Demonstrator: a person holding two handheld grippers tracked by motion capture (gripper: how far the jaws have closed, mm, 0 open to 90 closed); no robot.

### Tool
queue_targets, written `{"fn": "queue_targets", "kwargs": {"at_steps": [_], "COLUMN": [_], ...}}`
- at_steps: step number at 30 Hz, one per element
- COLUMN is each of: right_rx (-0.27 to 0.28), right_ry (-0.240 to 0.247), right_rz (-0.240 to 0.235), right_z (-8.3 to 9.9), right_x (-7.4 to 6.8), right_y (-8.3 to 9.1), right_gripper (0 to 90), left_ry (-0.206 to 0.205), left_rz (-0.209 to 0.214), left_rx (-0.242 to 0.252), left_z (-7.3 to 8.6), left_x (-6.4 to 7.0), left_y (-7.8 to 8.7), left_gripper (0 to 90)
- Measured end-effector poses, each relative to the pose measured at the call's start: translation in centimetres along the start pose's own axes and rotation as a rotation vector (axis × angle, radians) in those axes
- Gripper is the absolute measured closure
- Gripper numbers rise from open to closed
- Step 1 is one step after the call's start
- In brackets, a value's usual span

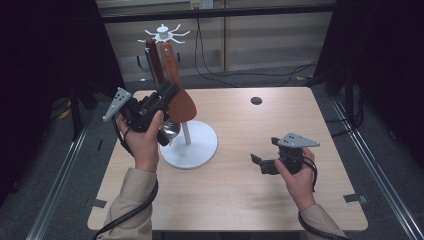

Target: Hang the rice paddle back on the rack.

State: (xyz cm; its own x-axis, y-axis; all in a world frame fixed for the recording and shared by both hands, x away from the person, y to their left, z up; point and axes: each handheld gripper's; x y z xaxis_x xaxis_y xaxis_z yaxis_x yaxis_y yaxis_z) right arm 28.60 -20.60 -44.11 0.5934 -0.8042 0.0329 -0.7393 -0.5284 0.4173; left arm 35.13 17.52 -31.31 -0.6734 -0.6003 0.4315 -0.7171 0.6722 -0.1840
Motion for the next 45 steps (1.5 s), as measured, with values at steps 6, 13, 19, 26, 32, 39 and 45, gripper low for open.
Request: {"fn": "queue_targets", "kwargs": {"at_steps": [6,13,19,26,32,39,45], "right_rx": [0.000,0.001,0.000,-0.001,0.003,0.000,0.003], "right_ry": [-0.003,0.001,0.009,0.013,0.005,0.024,0.017], "right_rz": [0.002,0.003,-0.002,0.000,0.003,-0.014,-0.013], "right_z": [0.0,-0.1,-0.1,-0.2,-0.2,-0.4,-0.5], "right_x": [0.0,-0.1,-0.1,-0.2,-0.1,-0.5,-0.4], "right_y": [0.0,0.1,0.1,0.0,0.1,-0.3,-0.3], "right_gripper": [4.2,4.2,4.2,4.2,4.2,4.2,4.2], "left_ry": [-0.019,-0.047,-0.056,-0.079,-0.109,-0.112,-0.118], "left_rz": [-0.011,-0.023,-0.033,-0.045,-0.053,-0.045,-0.027], "left_rx": [-0.005,-0.014,-0.014,-0.020,-0.014,-0.022,-0.038], "left_z": [0.3,0.5,0.7,1.0,1.2,1.5,2.2], "left_x": [0.2,0.5,0.8,1.2,1.4,1.6,1.8], "left_y": [0.1,0.4,0.7,0.9,1.1,1.5,1.5], "left_gripper": [60.7,57.3,54.7,46.3,39.4,31.9,26.7]}}
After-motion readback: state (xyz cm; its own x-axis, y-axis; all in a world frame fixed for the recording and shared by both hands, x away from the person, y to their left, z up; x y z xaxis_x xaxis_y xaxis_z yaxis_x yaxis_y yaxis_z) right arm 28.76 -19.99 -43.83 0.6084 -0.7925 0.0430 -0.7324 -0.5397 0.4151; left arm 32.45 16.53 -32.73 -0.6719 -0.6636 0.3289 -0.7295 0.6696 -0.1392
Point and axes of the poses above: each handheld gripper's, and its own axes: y roughly backward along the jaws, z roughly out of its underside, x roughly to its right, and after that the axes turned 7 degrees about y, right-handed
